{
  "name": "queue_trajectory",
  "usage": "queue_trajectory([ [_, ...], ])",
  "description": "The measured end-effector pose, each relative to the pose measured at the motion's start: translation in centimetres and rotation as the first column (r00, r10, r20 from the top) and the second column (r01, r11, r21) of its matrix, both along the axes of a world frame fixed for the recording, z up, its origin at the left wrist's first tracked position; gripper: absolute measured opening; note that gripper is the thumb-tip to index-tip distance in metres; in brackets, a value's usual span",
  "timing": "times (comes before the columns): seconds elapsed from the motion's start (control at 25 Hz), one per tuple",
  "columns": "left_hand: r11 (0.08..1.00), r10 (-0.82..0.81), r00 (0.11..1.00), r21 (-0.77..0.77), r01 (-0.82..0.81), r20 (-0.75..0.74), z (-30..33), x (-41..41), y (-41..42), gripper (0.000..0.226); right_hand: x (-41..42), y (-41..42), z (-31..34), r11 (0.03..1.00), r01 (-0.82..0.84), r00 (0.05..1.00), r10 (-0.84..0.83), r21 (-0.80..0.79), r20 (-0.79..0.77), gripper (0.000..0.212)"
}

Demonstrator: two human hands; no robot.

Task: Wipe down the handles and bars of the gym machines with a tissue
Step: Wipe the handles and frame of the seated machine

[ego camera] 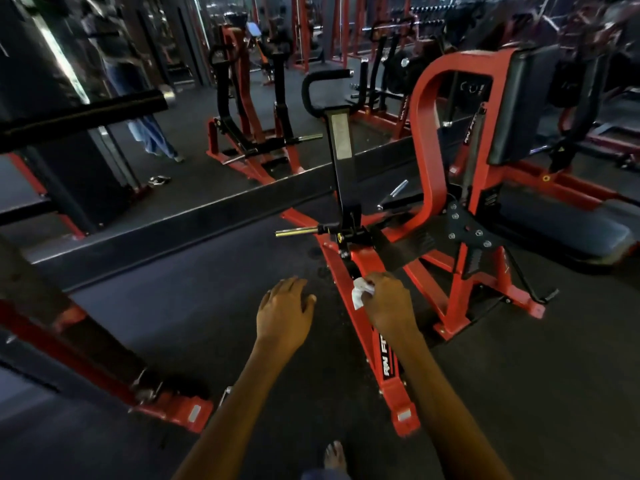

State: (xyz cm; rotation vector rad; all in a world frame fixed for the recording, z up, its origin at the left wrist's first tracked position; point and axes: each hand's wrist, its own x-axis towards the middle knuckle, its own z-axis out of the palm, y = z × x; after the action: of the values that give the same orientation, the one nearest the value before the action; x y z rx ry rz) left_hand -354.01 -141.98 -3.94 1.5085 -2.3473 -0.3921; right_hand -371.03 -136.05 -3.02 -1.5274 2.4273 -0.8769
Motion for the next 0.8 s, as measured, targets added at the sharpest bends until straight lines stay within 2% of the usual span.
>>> queue_trajectory([
  [0.12,1.000,0.001,1.000,0.025,-0.001,0.002,0.1,-3.9,-8.1,0.047,-3.6,-8.1,0.1,1.000,-0.009,1.000,0.009,-0.028,0.015,0.019],
  [0.32,0.999,-0.024,1.000,-0.036,0.024,0.004,2.2,-10.9,-20.7,0.042,-10.3,-20.6,2.2,0.998,0.000,0.995,0.007,0.066,-0.103,0.029],
  [0.4,0.999,-0.030,0.999,-0.037,0.029,-0.015,2.9,-13.4,-25.4,0.040,-12.6,-25.1,2.3,0.999,-0.011,0.999,0.013,0.049,-0.040,0.029],
  [0.48,0.998,-0.041,0.999,-0.048,0.040,-0.025,2.8,-15.6,-30.0,0.036,-14.5,-29.9,1.9,1.000,-0.017,0.999,0.017,-0.013,0.049,0.040],
  [0.6,0.995,-0.059,0.998,-0.076,0.058,-0.009,2.6,-19.0,-37.0,0.031,-17.5,-37.0,1.6,0.999,-0.030,0.993,0.032,-0.025,0.113,0.020],
  [0.8,0.992,-0.079,0.996,-0.103,0.074,-0.048,3.0,-26.4,-51.0,0.046,-25.4,-51.0,1.5,0.988,-0.017,0.985,0.043,-0.151,0.166,0.009],
])
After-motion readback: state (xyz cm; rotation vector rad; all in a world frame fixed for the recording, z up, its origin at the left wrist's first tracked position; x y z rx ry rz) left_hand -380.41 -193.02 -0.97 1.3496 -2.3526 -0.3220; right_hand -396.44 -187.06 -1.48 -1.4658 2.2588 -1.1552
